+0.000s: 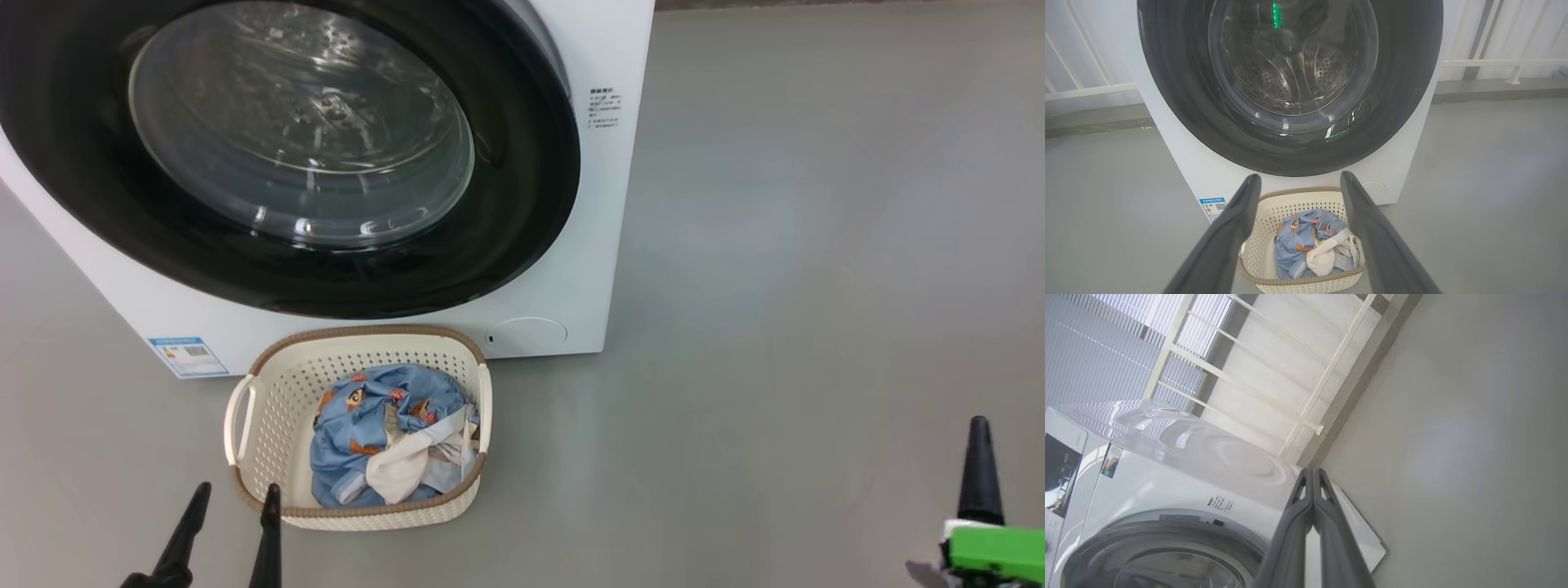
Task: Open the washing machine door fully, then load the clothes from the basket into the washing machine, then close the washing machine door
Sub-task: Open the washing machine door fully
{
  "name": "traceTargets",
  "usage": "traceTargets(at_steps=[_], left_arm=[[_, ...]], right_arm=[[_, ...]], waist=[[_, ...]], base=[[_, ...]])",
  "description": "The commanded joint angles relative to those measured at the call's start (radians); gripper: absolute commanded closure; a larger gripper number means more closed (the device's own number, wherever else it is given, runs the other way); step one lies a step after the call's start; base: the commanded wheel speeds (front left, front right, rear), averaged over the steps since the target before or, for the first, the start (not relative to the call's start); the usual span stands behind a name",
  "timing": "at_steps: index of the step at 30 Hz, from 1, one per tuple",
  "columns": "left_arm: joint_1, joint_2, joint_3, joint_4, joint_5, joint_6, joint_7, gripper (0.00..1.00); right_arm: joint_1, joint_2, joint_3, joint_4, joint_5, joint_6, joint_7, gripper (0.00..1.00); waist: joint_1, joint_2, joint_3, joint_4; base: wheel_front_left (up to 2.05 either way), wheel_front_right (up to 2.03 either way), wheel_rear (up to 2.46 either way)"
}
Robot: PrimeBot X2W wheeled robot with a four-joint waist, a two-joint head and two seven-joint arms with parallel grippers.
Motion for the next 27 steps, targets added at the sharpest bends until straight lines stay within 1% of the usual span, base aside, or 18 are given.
traceTargets(at_steps=[1, 4, 5, 7, 11, 12, 13, 15, 18, 22, 27], left_arm=[[-0.032, 0.006, 0.029, -0.030, 0.004, -0.005, -0.006, 0.00], [-0.035, 0.007, 0.032, -0.034, 0.008, -0.007, -0.006, 0.00], [-0.035, 0.007, 0.032, -0.034, 0.008, -0.007, -0.006, 0.00], [-0.036, 0.013, 0.027, -0.036, 0.015, -0.008, -0.006, 0.00], [-0.037, 0.023, 0.019, -0.040, 0.016, -0.009, -0.006, 0.00], [-0.037, 0.024, 0.019, -0.043, 0.015, -0.009, -0.006, 0.00], [-0.039, 0.027, 0.016, -0.049, 0.015, -0.009, -0.006, 0.00], [-0.046, 0.030, 0.008, -0.055, 0.017, -0.009, -0.006, 0.00], [-0.064, 0.035, -0.005, -0.067, 0.014, -0.010, -0.006, 0.00], [-0.090, 0.037, -0.012, -0.081, 0.007, -0.010, -0.006, 0.00], [-0.116, 0.035, -0.020, -0.099, 0.002, -0.010, -0.006, 0.00]], right_arm=[[-0.052, -0.036, 0.031, -0.012, 0.109, 0.002, -0.011, 1.00], [-0.074, -0.077, 0.044, -0.005, 0.273, 0.002, 0.000, 1.00], [-0.074, -0.077, 0.044, -0.005, 0.273, 0.002, 0.000, 1.00], [-0.085, -0.101, 0.040, -0.005, 0.369, 0.002, 0.028, 1.00], [-0.103, -0.138, 0.022, -0.008, 0.501, 0.002, 0.109, 1.00], [-0.109, -0.144, 0.015, -0.010, 0.529, 0.002, 0.136, 1.00], [-0.125, -0.156, -0.003, -0.003, 0.571, 0.002, 0.188, 1.00], [-0.145, -0.169, -0.016, 0.009, 0.597, 0.002, 0.248, 1.00], [-0.183, -0.197, -0.030, 0.043, 0.608, 0.002, 0.327, 1.00], [-0.252, -0.238, -0.048, 0.080, 0.598, 0.002, 0.400, 1.00], [-0.339, -0.274, -0.070, 0.086, 0.598, 0.002, 0.481, 1.00]], waist=[[-0.0001, -0.0001, 0.015, 0.000], [-0.0001, -0.0001, 0.033, -0.003], [-0.0001, -0.0001, 0.033, -0.003], [-0.0001, -0.0001, 0.041, -0.003], [-0.0001, -0.0001, 0.054, 0.001], [-0.0001, -0.0001, 0.060, 0.002], [-0.0001, -0.0001, 0.075, 0.003], [-0.0001, -0.0001, 0.095, 0.007], [-0.0001, -0.0001, 0.127, 0.020], [-0.0001, -0.0001, 0.173, 0.042], [-0.0001, -0.0001, 0.230, 0.072]], base=[[0.00, 0.00, 0.00], [0.00, 0.00, 0.00], [0.00, 0.00, 0.00], [0.00, 0.00, 0.00], [0.00, 0.00, 0.00], [0.00, 0.00, 0.00], [0.00, 0.00, 0.00], [0.00, 0.00, 0.00], [0.00, 0.00, 0.00], [0.00, 0.00, 0.00], [0.00, 0.00, 0.00]])
